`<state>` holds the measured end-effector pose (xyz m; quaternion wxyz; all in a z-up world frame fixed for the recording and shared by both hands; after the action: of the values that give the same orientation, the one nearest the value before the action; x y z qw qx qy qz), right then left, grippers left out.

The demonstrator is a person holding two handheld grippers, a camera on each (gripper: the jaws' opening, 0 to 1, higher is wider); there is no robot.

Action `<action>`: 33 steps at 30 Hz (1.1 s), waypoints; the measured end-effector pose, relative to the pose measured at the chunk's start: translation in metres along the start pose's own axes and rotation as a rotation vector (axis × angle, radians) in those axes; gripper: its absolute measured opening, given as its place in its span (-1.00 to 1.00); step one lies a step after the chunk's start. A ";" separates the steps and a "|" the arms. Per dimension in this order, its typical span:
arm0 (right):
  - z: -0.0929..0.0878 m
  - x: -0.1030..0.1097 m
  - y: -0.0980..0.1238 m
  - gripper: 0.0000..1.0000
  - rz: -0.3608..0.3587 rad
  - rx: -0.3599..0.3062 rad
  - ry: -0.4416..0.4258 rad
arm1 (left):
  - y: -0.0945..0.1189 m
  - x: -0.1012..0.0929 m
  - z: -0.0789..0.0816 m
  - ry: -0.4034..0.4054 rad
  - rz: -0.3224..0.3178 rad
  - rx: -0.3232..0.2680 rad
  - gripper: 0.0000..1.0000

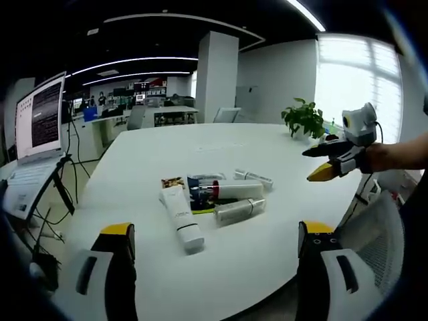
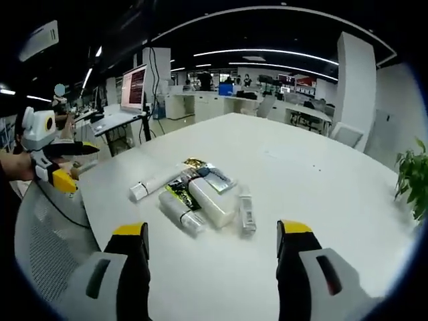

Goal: Arrange the skincare products in the storage area until every visible bottle or jar stands upright without overlapping.

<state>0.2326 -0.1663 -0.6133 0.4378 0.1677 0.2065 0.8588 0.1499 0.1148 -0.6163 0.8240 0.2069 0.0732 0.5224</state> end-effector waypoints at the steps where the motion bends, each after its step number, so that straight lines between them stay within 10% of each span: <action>1: 0.001 0.000 -0.002 0.55 0.005 0.004 0.003 | 0.000 0.000 0.000 0.001 -0.002 0.002 0.87; 33: 0.018 -0.007 -0.078 0.22 0.099 0.110 0.129 | -0.002 -0.001 -0.002 0.018 -0.016 0.015 0.85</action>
<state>0.2978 -0.1275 -0.6379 0.3706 0.1457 0.2724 0.8759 0.1503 0.1136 -0.6191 0.8260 0.2078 0.0862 0.5169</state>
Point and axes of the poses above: the point that each gripper's makers call its tool centre point, and the gripper's own axes: y roughly backward along the fingers, x roughly to its left, z roughly out of its top, the point moved 5 cm from there along y, roughly backward along the fingers, and after that the axes turned 11 degrees about -y, right-handed, at the moved point
